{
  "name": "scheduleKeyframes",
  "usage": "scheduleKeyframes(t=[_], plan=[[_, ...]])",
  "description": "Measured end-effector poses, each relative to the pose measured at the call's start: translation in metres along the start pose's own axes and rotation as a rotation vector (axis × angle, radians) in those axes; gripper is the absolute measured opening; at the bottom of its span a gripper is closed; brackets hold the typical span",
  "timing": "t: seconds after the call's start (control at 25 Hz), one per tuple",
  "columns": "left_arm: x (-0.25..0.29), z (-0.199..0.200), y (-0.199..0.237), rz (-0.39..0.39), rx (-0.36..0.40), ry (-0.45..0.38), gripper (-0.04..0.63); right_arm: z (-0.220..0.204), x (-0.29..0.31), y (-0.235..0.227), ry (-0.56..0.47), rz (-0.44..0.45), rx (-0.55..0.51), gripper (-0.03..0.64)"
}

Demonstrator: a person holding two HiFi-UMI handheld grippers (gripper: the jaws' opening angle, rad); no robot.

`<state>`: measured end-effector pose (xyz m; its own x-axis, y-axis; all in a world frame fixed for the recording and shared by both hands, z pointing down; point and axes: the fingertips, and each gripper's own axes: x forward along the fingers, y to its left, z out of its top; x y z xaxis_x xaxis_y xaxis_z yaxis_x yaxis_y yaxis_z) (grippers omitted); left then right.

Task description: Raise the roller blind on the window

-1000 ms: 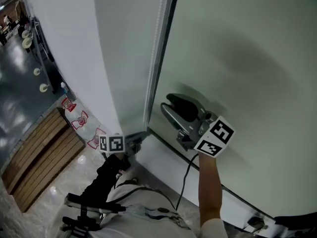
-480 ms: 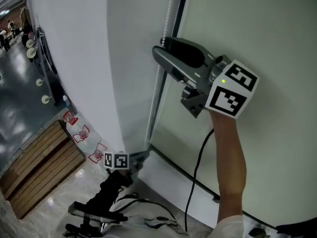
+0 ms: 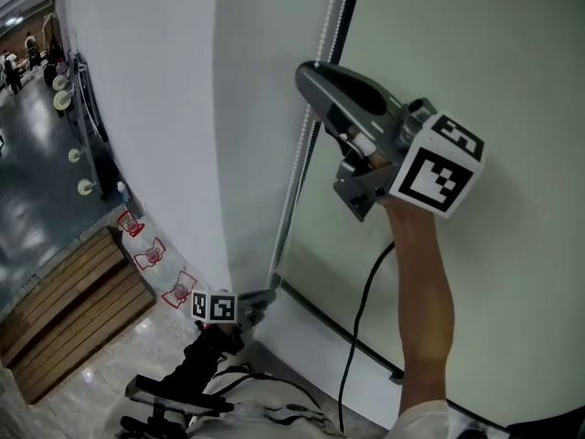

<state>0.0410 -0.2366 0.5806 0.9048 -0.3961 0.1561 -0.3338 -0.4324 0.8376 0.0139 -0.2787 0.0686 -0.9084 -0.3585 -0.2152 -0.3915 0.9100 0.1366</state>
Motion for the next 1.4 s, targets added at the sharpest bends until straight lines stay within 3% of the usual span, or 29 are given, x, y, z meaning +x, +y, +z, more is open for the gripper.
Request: scheduleKeyframes(t=[0.08, 0.2, 0.32, 0.52, 0.76, 1.0, 1.4], plan=[[-0.002, -0.002, -0.002, -0.015, 0.048, 0.013, 0.012, 0.001, -0.004, 0.001, -0.018, 0.003, 0.042, 0.015], [-0.008, -0.002, -0.010, -0.018, 0.201, 0.034, 0.031, 0.003, -0.012, 0.002, -0.031, 0.002, 0.062, 0.015], [-0.017, 0.007, -0.020, -0.029, 0.340, 0.023, 0.144, 0.002, -0.021, 0.003, -0.034, -0.007, 0.064, 0.014], [-0.037, 0.020, -0.016, -0.017, 0.505, -0.011, 0.214, -0.019, -0.033, 0.022, -0.048, -0.015, 0.057, 0.014], [-0.033, 0.044, -0.050, -0.050, 0.588, -0.044, 0.219, -0.017, -0.030, 0.028, -0.004, -0.010, 0.048, 0.014], [-0.018, 0.069, -0.089, -0.063, 0.637, -0.074, 0.221, -0.039, -0.034, 0.020, 0.057, -0.010, 0.110, 0.014], [-0.012, 0.064, -0.124, -0.190, 0.732, -0.096, 0.239, -0.120, -0.051, 0.047, 0.142, -0.044, 0.162, 0.014]])
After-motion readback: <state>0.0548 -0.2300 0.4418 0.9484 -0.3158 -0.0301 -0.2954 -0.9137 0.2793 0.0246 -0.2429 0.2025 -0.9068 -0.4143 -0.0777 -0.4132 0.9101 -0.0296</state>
